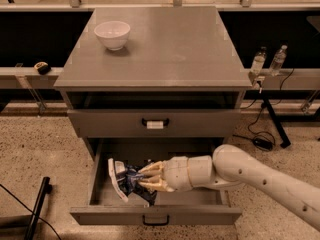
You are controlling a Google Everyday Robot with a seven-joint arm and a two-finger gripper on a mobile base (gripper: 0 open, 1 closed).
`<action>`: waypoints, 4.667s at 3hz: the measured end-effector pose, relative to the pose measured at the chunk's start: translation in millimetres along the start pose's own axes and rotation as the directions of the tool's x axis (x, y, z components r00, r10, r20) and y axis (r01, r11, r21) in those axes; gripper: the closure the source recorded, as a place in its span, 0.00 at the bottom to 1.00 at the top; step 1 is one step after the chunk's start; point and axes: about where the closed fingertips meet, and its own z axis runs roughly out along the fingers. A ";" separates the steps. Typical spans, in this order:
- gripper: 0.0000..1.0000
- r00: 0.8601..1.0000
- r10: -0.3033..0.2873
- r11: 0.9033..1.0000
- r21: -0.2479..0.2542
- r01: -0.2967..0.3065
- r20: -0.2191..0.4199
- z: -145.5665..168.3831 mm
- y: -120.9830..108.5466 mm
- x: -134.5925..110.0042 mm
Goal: Pick blue chip bag from middle drawer and place on counter
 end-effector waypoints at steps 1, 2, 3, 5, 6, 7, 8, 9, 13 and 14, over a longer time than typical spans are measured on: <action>1.00 1.000 -0.022 0.999 -0.034 0.021 -0.022 -47.5 -6.7 -53.9; 1.00 0.999 -0.035 0.997 -0.066 0.033 -0.023 -51.1 -1.2 -64.0; 1.00 0.999 -0.035 0.997 -0.066 0.033 -0.023 -51.1 -1.2 -64.0; 1.00 0.989 -0.149 0.985 -0.091 0.147 -0.016 -75.4 -21.2 -111.6; 1.00 0.977 -0.211 0.972 -0.108 0.207 -0.034 -93.8 -31.9 -150.1; 1.00 0.966 -0.257 0.958 -0.140 0.249 -0.040 -109.0 -40.5 -186.2; 1.00 0.964 -0.264 0.955 -0.146 0.257 -0.035 -112.0 -41.1 -190.7; 1.00 0.957 -0.278 0.954 -0.141 0.264 -0.088 -117.8 -45.1 -206.0; 1.00 0.843 0.052 0.951 0.285 0.122 -0.535 -250.2 -233.7 -255.4; 1.00 0.821 0.114 0.940 0.328 0.093 -0.559 -255.9 -241.2 -244.4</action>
Offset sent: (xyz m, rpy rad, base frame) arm -0.0036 -0.0235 0.0599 -0.0254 -0.0074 0.0321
